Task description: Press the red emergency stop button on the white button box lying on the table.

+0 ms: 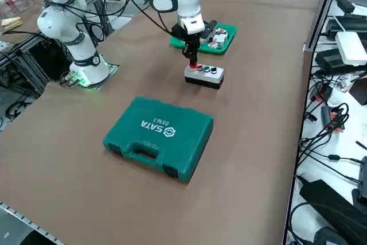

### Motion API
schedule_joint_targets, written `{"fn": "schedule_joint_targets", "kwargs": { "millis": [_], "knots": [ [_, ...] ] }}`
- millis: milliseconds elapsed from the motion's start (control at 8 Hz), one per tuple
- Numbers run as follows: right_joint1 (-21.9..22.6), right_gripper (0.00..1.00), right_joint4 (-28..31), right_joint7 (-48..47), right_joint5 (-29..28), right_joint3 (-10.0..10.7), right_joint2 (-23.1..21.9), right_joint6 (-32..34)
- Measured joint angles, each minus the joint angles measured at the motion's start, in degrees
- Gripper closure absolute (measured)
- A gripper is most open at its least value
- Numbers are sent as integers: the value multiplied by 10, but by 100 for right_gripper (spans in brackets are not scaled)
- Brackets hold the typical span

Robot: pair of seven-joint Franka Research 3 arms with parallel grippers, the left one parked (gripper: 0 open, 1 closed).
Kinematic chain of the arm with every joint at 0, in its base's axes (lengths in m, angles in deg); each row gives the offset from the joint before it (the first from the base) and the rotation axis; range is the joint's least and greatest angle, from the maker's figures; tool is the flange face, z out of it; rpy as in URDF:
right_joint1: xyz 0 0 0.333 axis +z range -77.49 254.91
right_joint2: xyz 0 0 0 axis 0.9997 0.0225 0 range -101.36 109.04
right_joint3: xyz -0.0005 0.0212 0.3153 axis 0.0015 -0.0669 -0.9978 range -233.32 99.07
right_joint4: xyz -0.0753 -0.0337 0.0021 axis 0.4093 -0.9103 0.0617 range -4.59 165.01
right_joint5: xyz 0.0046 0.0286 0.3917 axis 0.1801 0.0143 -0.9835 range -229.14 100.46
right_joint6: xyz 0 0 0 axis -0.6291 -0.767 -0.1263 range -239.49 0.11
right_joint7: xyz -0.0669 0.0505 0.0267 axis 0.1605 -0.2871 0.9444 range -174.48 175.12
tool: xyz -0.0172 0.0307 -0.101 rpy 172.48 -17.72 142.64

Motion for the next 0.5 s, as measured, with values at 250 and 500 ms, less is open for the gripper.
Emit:
{"fn": "schedule_joint_targets", "kwargs": {
  "millis": [250,500],
  "knots": [
    [0,98,0,0,0,0,3,-4],
    [0,98,0,0,0,0,3,-5]
  ]
}}
